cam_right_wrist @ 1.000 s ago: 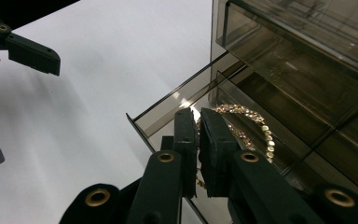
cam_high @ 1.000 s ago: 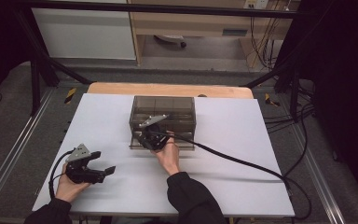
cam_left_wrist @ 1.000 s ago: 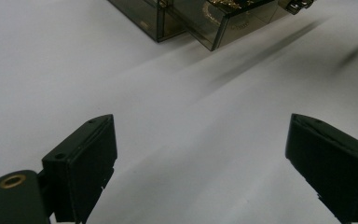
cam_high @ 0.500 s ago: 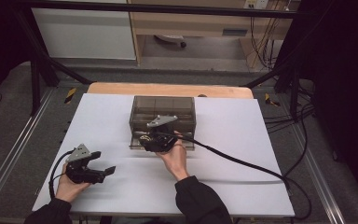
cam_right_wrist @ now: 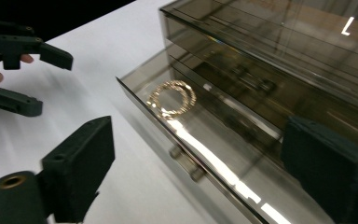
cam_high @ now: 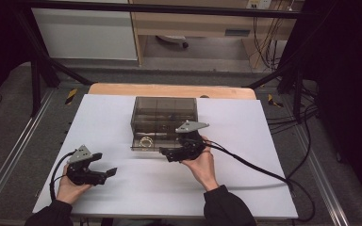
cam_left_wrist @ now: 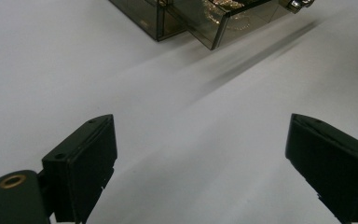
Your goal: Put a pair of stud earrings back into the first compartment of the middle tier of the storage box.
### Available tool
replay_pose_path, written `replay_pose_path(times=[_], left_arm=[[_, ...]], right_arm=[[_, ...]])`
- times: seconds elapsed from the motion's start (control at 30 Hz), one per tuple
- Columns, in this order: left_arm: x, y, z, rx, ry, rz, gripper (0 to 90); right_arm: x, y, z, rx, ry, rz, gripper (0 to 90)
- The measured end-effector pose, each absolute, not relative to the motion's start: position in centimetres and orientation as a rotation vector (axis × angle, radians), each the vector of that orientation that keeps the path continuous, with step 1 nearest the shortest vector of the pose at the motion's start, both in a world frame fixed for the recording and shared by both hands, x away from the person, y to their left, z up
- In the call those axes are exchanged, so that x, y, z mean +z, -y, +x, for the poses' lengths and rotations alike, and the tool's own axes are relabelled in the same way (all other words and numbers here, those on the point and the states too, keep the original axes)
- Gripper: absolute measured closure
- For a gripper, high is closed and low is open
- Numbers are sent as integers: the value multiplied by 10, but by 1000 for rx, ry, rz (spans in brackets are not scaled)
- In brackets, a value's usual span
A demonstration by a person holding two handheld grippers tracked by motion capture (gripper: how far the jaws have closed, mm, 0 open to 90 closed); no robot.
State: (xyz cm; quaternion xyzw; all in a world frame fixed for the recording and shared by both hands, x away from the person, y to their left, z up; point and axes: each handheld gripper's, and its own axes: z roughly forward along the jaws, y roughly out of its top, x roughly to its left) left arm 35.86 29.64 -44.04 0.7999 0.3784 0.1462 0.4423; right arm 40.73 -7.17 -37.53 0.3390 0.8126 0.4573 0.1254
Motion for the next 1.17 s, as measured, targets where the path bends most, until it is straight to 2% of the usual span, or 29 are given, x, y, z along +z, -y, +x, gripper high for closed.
replay_pose_path(times=[0.37, 0.9, 1.17], left_arm=[[-441, -296, 358, 364, -939, 1988, 85], [-441, -295, 358, 361, -940, 1993, 84], [-441, -294, 358, 358, -931, 2002, 84]], right_arm=[[-392, 132, 395, 1373, -2318, 1046, 5], [-426, 214, 369, 1373, -2284, 1117, 3], [-437, 237, 361, 1391, -2258, 1155, 3]])
